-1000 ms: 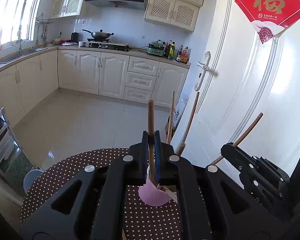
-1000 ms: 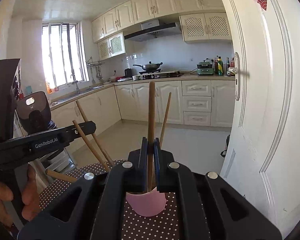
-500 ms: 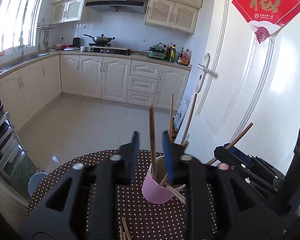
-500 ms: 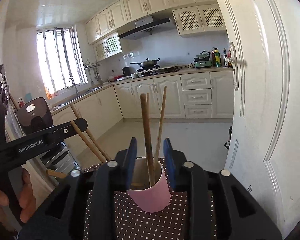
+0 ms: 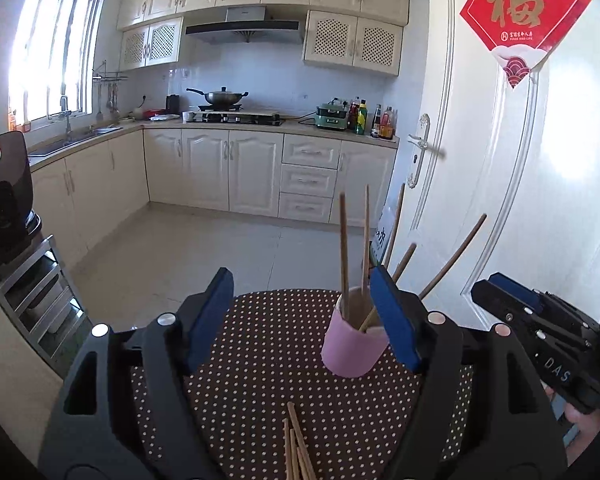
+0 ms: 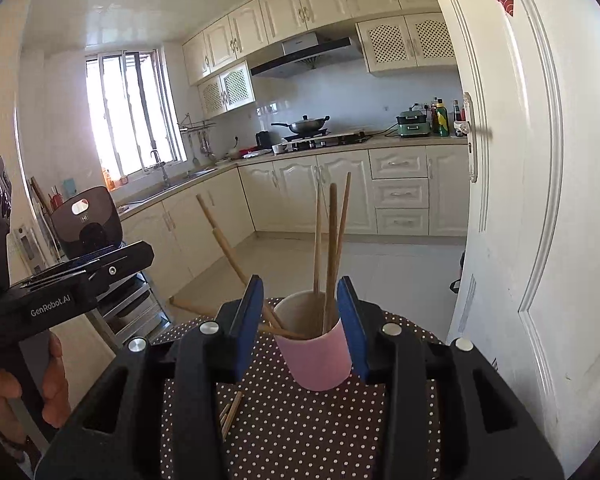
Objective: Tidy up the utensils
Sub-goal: 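Move both open tools back down to the chopstick pile on the table, then close the left tool on one chopstick while the right tool grasps another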
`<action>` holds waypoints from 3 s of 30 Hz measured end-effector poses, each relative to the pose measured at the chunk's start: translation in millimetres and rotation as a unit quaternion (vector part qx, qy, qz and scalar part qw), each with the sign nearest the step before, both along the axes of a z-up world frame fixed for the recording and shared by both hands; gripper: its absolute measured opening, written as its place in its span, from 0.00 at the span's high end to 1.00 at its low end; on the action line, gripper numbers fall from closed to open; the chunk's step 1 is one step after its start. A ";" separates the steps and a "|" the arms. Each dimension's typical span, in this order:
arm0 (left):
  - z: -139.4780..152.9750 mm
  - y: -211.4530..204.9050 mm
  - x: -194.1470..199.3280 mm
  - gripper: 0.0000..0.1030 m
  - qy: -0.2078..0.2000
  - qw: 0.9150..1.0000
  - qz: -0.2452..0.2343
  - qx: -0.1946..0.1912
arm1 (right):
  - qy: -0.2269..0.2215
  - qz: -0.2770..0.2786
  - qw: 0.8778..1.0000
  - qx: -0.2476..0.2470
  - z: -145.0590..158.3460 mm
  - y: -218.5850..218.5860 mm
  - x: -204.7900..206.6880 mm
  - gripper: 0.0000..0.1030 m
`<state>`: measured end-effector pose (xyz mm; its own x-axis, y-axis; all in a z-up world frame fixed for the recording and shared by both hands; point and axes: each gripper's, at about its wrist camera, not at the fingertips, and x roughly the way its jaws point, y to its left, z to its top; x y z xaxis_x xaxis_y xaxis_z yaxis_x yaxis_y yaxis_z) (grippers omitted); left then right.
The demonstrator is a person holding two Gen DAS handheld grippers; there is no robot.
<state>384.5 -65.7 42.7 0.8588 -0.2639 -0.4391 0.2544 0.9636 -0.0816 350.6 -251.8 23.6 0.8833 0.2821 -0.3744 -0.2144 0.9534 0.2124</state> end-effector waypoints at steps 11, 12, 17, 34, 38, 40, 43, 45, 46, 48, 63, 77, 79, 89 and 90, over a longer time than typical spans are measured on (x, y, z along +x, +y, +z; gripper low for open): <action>-51.7 29.3 -42.3 0.31 0.078 0.995 -0.009 0.061 | 0.077 0.055 0.995 -0.027 -41.0 39.2 -25.6 0.65; -56.3 29.7 -43.9 0.31 0.085 0.994 -0.010 0.066 | 0.085 0.059 0.994 -0.031 -45.6 43.9 -26.2 0.65; -86.7 31.8 -45.7 0.31 0.149 0.984 -0.022 0.091 | 0.140 0.080 0.986 -0.049 -75.1 71.5 -23.3 0.65; -172.8 23.4 -13.3 0.50 0.288 0.951 -0.056 0.094 | 0.235 0.093 0.966 -0.058 -132.4 91.7 -4.4 0.65; -172.5 18.0 -10.7 0.50 0.286 0.951 -0.058 0.098 | 0.241 0.094 0.965 -0.053 -136.4 89.9 -0.7 0.65; -171.9 13.4 -8.5 0.50 0.287 0.951 -0.058 0.101 | 0.241 0.094 0.965 -0.053 -136.3 89.4 0.6 0.65; -173.7 6.5 -5.8 0.50 0.286 0.950 -0.056 0.109 | 0.242 0.094 0.964 -0.054 -135.8 91.4 2.9 0.65; -173.8 5.7 -5.0 0.50 0.288 0.949 -0.059 0.112 | 0.245 0.096 0.963 -0.054 -136.3 93.6 5.1 0.65; -173.8 5.6 -5.2 0.50 0.289 0.948 -0.061 0.116 | 0.246 0.097 0.963 -0.055 -136.4 94.4 5.6 0.65; -175.9 7.1 -0.8 0.50 0.289 0.947 -0.063 0.122 | 0.250 0.100 0.961 -0.063 -136.3 97.9 8.3 0.65; -178.9 36.8 3.2 0.50 0.302 0.946 -0.073 0.095 | 0.293 0.090 0.947 -0.094 -147.2 125.8 45.5 0.65; -180.5 31.8 16.8 0.62 0.301 0.944 -0.056 0.120 | 0.300 0.066 0.942 -0.135 -154.0 137.9 66.8 0.80; -180.6 31.0 20.0 0.64 0.302 0.944 -0.054 0.122 | 0.298 0.064 0.942 -0.138 -155.4 142.0 69.8 0.82; -178.4 39.3 27.6 0.94 0.298 0.951 -0.023 0.078 | 0.285 0.083 0.949 -0.109 -153.4 127.3 53.3 0.96; -177.1 42.4 24.9 0.94 0.294 0.953 -0.021 0.075 | 0.282 0.085 0.950 -0.107 -150.5 126.1 51.8 0.96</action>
